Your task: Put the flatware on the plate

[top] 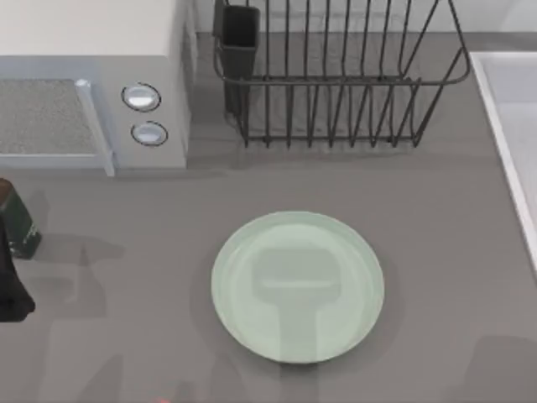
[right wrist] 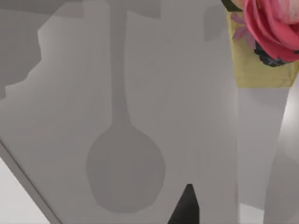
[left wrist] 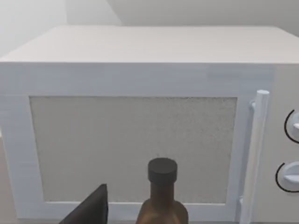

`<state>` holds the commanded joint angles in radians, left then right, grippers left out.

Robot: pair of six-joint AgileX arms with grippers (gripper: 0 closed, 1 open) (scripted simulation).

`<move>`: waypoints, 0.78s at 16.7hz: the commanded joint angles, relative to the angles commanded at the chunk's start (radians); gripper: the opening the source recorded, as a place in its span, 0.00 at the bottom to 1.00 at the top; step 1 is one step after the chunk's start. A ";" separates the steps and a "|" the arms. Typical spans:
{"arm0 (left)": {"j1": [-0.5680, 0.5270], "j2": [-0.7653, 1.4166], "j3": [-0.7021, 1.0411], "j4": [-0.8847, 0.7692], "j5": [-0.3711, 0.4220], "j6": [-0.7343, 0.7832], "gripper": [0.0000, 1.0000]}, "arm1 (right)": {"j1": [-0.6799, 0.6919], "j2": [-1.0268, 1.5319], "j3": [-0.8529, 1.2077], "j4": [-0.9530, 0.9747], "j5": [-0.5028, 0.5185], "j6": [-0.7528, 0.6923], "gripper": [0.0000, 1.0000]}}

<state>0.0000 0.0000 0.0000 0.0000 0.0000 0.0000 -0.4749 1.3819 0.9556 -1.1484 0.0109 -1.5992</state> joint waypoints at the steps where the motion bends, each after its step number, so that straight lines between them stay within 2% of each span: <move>1: 0.000 0.000 0.000 0.000 0.000 0.000 1.00 | 0.012 0.009 0.011 0.000 0.000 -0.020 0.00; 4: 0.000 0.000 0.000 0.000 0.000 0.000 1.00 | 0.086 0.060 0.071 -0.004 0.000 -0.142 0.00; 7: 0.000 0.000 0.000 0.000 0.000 0.000 1.00 | 0.204 0.146 0.162 -0.014 -0.001 -0.358 0.00; 13: 0.000 0.000 0.000 0.000 0.000 0.000 1.00 | 0.525 0.381 0.378 -0.047 -0.013 -1.026 0.00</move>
<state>0.0000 0.0000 0.0000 0.0000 0.0000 0.0000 0.0500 1.7629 1.3339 -1.1957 -0.0019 -2.6250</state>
